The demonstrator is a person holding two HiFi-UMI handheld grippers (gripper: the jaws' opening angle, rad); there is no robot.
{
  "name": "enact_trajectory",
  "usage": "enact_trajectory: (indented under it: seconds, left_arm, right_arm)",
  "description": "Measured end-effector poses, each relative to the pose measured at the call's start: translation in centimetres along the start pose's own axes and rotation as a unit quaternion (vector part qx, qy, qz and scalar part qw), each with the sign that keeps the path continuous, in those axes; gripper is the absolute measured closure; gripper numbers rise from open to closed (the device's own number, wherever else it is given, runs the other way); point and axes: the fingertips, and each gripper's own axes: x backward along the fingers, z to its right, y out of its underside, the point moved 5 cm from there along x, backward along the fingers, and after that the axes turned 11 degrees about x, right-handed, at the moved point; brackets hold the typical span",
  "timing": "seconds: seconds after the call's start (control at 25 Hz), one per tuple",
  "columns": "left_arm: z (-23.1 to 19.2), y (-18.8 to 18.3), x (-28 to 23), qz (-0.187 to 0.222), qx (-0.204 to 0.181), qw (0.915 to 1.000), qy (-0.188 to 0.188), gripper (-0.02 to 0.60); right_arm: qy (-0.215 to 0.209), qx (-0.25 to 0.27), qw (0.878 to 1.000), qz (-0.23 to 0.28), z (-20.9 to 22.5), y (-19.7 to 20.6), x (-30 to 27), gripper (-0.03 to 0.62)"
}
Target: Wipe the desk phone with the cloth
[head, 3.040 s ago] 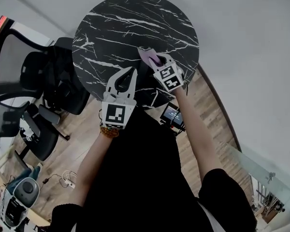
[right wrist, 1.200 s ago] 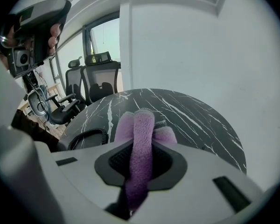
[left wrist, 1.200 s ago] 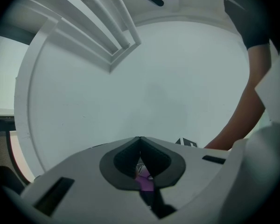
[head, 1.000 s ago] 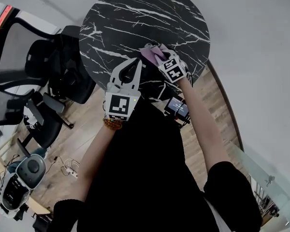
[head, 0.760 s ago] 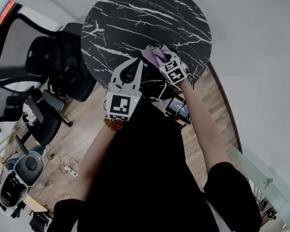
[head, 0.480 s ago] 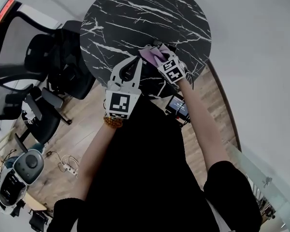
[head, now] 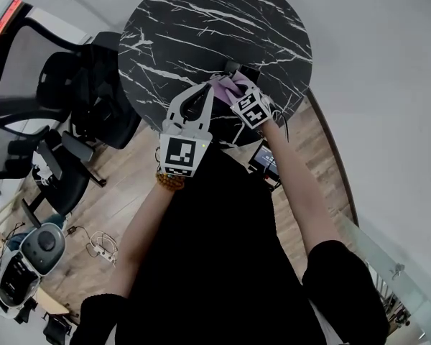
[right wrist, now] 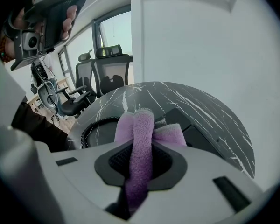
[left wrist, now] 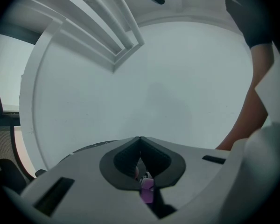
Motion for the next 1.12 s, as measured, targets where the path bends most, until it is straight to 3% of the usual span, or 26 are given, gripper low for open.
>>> enact_trajectory:
  seconds: [1.12]
  left_arm:
    - [1.0, 0.5, -0.8, -0.016, -0.017, 0.9996, 0.016, 0.568]
  right_arm:
    - [-0.059, 0.03, 0.998, -0.021, -5.6, 1.8, -0.7, 0.536]
